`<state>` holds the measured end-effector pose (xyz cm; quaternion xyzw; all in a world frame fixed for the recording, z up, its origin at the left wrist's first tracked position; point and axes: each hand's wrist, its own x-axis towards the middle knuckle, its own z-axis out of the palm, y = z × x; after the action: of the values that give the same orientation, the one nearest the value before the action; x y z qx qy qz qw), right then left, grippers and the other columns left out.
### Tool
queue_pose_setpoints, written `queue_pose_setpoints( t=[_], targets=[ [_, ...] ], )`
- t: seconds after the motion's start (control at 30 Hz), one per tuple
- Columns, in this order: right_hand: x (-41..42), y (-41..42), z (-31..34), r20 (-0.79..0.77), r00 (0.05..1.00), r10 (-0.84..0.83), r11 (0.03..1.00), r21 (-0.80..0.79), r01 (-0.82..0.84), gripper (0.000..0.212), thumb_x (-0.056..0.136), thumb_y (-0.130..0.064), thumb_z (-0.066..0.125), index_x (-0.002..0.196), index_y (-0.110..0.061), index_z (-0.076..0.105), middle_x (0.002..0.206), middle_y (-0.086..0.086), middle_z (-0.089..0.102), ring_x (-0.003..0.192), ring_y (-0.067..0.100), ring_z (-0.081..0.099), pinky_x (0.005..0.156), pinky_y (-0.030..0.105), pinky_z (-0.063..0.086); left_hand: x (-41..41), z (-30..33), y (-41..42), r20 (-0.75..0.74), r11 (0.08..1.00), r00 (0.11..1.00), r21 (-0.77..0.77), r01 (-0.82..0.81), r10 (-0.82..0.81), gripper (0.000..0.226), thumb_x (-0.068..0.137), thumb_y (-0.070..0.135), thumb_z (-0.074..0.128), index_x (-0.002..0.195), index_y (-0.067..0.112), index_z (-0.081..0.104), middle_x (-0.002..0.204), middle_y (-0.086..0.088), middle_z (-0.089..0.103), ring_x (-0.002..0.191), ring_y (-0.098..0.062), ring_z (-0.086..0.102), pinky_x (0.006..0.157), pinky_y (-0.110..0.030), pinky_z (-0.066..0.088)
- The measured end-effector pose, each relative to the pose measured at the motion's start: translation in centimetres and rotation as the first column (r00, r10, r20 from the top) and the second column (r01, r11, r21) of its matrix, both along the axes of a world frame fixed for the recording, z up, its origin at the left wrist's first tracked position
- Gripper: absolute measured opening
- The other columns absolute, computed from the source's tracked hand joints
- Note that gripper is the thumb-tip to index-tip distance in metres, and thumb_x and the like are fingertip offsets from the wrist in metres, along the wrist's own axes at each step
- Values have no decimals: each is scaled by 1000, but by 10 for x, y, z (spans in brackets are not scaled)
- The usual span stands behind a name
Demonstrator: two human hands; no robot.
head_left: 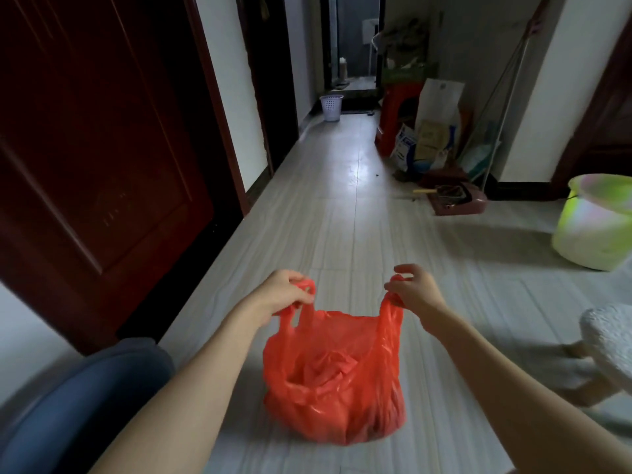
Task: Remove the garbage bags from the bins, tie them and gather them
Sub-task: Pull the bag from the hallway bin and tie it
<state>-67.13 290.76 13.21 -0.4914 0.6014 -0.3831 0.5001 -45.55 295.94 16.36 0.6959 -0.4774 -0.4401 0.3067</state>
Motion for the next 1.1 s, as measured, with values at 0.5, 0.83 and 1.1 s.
queue_pose_setpoints(
  t=[0.5,0.83,1.1],
  targets=[
    [-2,6,9,-306,924,-229,939,-319,127,21,81,-24,58,75,-4,64,63,12,66,68,30,64,69,39,52,8,-22,13,674,943,688,-330,-44,268,32,94,28,42,85,3,61,94,-15,62,90,-34,60,72,-35,43],
    [-2,7,14,-204,973,-108,849,-529,-16,21,91,-6,50,92,4,69,85,12,58,86,27,55,78,20,45,1,-1,10,-900,932,436,-143,-334,18,23,91,17,42,88,26,63,110,-3,67,106,-20,59,81,-33,44],
    [1,14,16,-19,965,263,885,-393,-249,53,93,-7,43,140,-25,29,134,4,46,99,11,58,91,30,46,-20,-23,9,7,931,988,-334,151,-157,108,84,9,63,133,48,-25,152,-3,25,131,-22,43,103,-34,40]
  ],
)
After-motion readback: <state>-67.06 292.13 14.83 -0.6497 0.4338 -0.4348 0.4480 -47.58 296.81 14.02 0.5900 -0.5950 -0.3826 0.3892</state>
